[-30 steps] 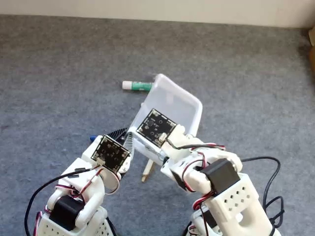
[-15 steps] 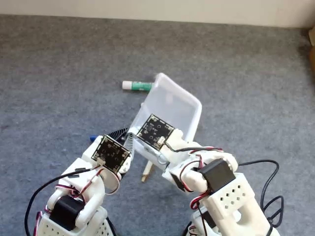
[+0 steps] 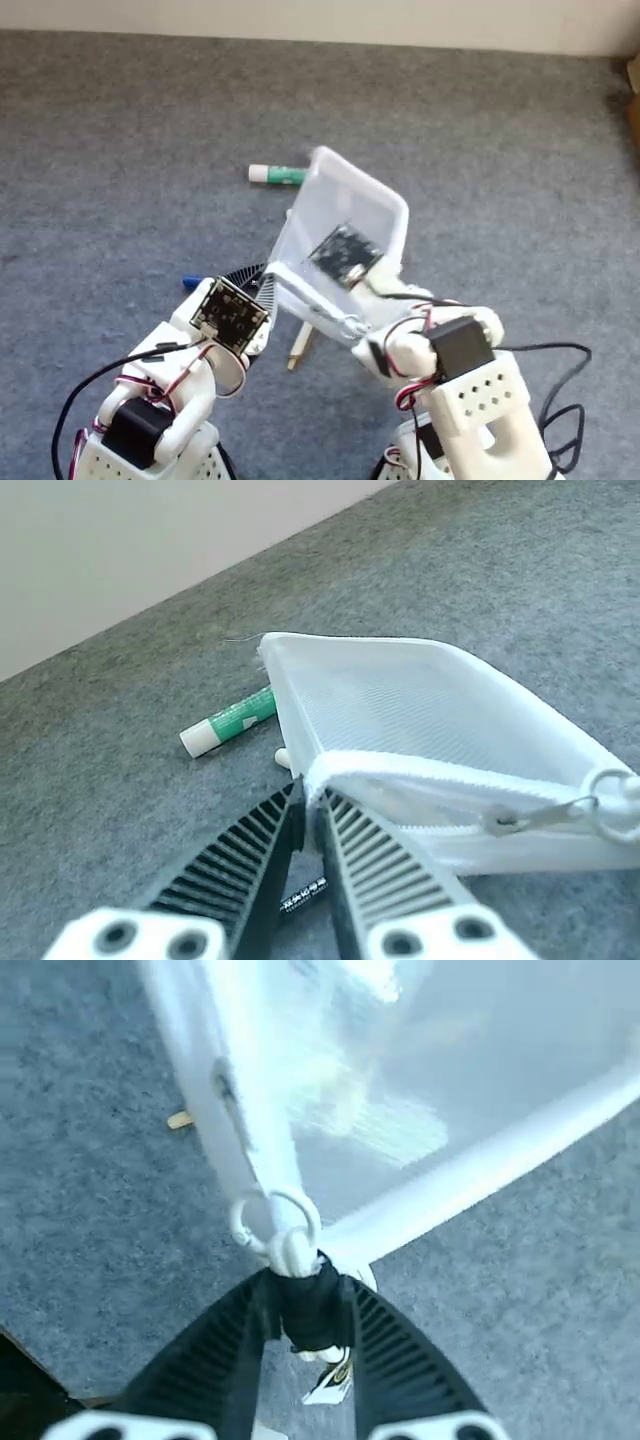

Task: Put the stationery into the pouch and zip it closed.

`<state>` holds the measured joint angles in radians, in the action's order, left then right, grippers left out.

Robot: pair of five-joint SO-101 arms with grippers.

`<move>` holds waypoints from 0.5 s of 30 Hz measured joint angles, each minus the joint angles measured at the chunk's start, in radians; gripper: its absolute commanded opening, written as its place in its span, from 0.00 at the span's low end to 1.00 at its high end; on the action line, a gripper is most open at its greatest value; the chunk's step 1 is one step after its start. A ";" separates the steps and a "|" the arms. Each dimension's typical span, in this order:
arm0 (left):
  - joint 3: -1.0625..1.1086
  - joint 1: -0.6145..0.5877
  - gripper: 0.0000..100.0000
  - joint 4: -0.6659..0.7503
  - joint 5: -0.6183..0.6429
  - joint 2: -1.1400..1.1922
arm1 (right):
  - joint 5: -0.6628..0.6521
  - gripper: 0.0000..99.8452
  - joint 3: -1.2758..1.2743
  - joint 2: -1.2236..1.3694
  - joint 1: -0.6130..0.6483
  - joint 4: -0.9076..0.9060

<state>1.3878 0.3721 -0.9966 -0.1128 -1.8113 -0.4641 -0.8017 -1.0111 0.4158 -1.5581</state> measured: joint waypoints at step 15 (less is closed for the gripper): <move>0.000 0.002 0.01 0.000 0.002 0.000 | -0.060 0.01 0.017 0.000 -0.272 -0.032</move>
<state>1.3878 0.3736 -0.9966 -0.1112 -1.8113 -0.5240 -0.7848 -1.0111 0.1442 -1.5904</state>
